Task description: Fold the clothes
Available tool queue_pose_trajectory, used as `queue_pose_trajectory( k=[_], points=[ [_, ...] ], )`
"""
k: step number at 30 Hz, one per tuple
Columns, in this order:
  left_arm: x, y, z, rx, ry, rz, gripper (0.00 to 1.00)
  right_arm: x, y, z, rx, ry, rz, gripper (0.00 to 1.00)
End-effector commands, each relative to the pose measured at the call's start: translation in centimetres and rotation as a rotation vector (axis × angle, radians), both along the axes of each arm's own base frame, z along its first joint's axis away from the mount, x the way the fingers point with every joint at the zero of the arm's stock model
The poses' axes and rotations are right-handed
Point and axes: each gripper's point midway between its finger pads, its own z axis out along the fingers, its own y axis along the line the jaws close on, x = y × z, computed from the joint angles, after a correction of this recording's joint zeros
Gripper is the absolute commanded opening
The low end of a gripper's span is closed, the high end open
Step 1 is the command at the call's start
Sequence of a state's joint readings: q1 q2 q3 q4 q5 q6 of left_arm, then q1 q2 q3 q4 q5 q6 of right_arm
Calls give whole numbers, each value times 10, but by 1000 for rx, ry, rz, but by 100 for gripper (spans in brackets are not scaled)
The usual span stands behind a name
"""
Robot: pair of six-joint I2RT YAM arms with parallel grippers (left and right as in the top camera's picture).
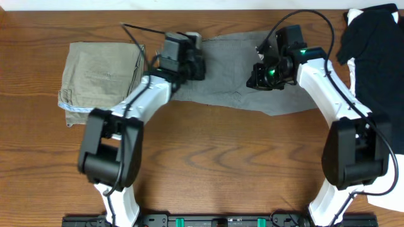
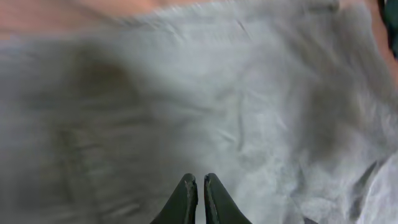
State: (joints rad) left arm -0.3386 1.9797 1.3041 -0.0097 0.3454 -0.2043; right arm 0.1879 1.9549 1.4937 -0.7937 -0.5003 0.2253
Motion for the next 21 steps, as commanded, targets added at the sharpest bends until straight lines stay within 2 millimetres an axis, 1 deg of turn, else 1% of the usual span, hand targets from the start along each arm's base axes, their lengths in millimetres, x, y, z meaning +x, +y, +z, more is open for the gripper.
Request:
queue_pose_trajectory(
  k=[1,4,7,11,14,17,20,21],
  points=[
    [-9,-12,-24,16,38,-43,9,-5,3,-30,-17,56,19,1],
    [-18,-19,-34,29,72,-63,9,-11,3,-50,-28,114,23,1],
    [-27,-24,-39,39,99,-77,9,-15,1,-70,-44,162,22,1],
    [-29,-23,-42,47,110,-77,9,-19,-5,-101,-90,218,13,1],
    [-29,-23,-41,46,108,-77,9,-29,-7,-116,-98,290,-14,1],
    [-22,-26,-35,32,68,-77,9,-31,-5,-114,-84,305,-18,1],
    [-9,-32,-20,2,-10,-77,8,-27,-2,-98,-44,286,-16,1],
    [-4,-34,-13,-11,-44,-77,8,-25,-2,-91,-32,268,-10,1]
  ],
)
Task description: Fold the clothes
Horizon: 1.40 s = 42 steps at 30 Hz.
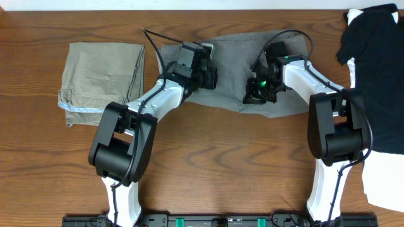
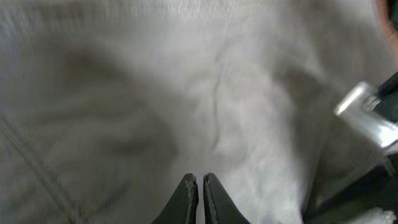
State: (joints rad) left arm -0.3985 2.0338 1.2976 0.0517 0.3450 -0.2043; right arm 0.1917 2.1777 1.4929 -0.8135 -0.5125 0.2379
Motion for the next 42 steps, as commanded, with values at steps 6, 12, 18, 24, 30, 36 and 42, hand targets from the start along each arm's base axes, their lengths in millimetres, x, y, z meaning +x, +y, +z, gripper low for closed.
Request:
queue_pose_trajectory(
  k=[6,12,18,24,30,36,42],
  points=[
    [33,0,33,-21,-203,49,8,14,-15,57,26,-135,-3,1],
    [48,24,17,101,-238,146,8,24,-58,82,-75,-205,-84,1],
    [63,38,-17,104,-240,179,8,11,-105,65,-229,-122,-152,1],
    [82,58,-41,93,-275,227,8,1,-128,49,-339,-92,-168,1],
    [92,77,-50,93,-290,267,8,-1,-136,22,-385,-121,-187,5],
    [102,75,-12,52,-384,277,8,-15,-145,-5,-430,-111,-202,7],
    [109,79,25,23,-458,296,9,-22,-149,-14,-452,-105,-202,11]
  ],
)
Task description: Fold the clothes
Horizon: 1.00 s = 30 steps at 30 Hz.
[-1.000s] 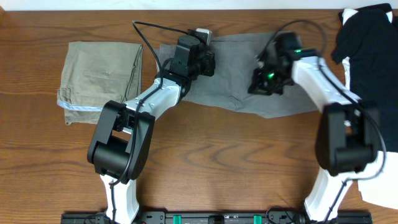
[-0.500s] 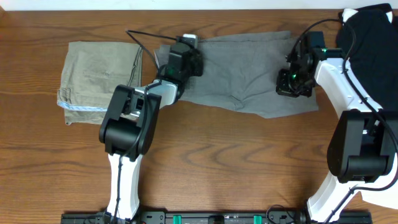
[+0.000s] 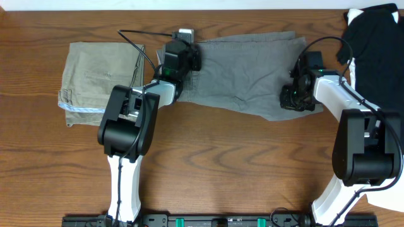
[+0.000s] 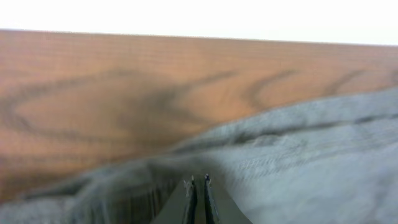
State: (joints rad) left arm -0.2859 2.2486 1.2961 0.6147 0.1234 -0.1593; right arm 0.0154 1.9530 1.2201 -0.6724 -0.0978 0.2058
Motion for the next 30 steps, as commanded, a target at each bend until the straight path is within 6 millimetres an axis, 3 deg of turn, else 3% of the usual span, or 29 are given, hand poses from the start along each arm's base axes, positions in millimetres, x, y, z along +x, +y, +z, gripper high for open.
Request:
queue_pose_trajectory(
  k=[1,12,20,24,27,30],
  points=[
    [8,13,35,-2,-75,39,9,-12,-9,-13,-44,40,-21,10],
    [15,57,11,43,-25,157,10,-11,-8,-13,-43,36,-18,11],
    [17,92,-32,61,40,213,10,-11,-8,-13,-40,37,-17,15],
    [16,99,-50,68,67,224,10,-11,-8,-13,-40,36,-17,14],
    [17,98,-49,65,55,222,10,-11,-8,-13,-40,36,-17,15],
    [27,89,-22,25,-40,190,11,-10,-8,-13,-41,33,-18,15]
  ],
)
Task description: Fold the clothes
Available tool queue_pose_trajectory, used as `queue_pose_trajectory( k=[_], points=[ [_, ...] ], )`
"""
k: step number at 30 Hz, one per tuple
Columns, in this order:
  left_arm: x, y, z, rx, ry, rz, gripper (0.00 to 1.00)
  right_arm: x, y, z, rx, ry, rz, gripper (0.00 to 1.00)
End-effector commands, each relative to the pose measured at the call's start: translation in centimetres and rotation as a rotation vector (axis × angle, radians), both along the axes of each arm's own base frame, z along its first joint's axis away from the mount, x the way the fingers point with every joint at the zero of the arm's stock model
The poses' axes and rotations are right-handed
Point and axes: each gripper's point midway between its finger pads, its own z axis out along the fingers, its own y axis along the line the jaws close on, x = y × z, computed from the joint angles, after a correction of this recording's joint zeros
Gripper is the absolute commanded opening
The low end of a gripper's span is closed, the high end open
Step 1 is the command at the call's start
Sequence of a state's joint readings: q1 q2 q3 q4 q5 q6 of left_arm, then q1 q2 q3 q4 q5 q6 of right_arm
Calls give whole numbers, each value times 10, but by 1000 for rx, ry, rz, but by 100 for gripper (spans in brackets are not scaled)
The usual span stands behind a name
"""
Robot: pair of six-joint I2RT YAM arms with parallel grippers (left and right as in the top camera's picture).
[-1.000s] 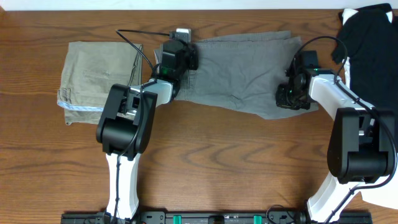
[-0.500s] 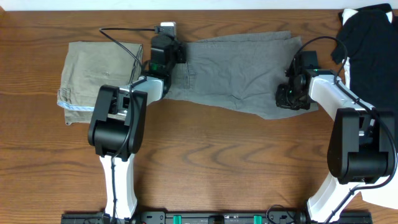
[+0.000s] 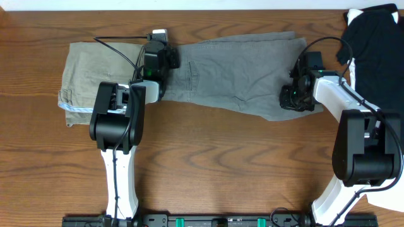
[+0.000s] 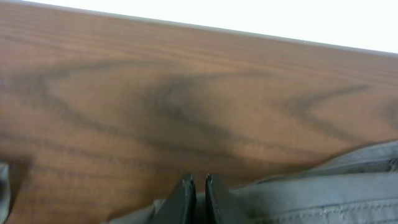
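Grey trousers lie spread flat across the far middle of the table. My left gripper sits at their far left corner; in the left wrist view its fingers are pressed together with the grey cloth pinched at their base. At the near right corner of the trousers my right gripper rests on the hem and looks shut on it.
A folded khaki garment lies just left of the left gripper. A black garment is heaped at the far right, with white cloth below it. Bare wood fills the near half; the table's far edge is close.
My left gripper has moved left with the trousers' corner, ending next to the khaki garment, and the grey cloth reaches further left. The right gripper has stayed where it was.
First the grey trousers lay bunched, with both grippers down on the middle of them. Then the grippers stood closer together over the crumpled cloth. Later they were far apart at opposite ends with the trousers drawn out flat, and now the left end is pulled further left.
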State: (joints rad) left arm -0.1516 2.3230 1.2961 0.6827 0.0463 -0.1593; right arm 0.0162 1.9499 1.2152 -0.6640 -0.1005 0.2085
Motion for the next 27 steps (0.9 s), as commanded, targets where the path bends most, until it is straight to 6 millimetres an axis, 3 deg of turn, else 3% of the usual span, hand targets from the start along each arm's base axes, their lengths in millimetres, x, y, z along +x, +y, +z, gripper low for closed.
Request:
queue_pose_trajectory(
  k=[1,6,10,13,18,27],
  points=[
    [6,-5,17,-15,-72,-30,10,-11,-9,-13,-44,39,-16,15],
    [4,-9,85,-39,-128,-52,14,-11,-9,-13,-44,40,-16,15],
    [-24,4,117,-22,5,-36,28,-12,-9,-13,-44,43,-15,15],
    [-61,15,126,-5,158,-23,43,-11,-8,-13,-43,43,-16,15],
    [-107,16,120,0,341,-48,46,-11,-8,-13,-43,41,-16,15],
    [-146,7,67,-31,593,-107,49,-10,-8,-13,-42,35,-16,17]
  ],
)
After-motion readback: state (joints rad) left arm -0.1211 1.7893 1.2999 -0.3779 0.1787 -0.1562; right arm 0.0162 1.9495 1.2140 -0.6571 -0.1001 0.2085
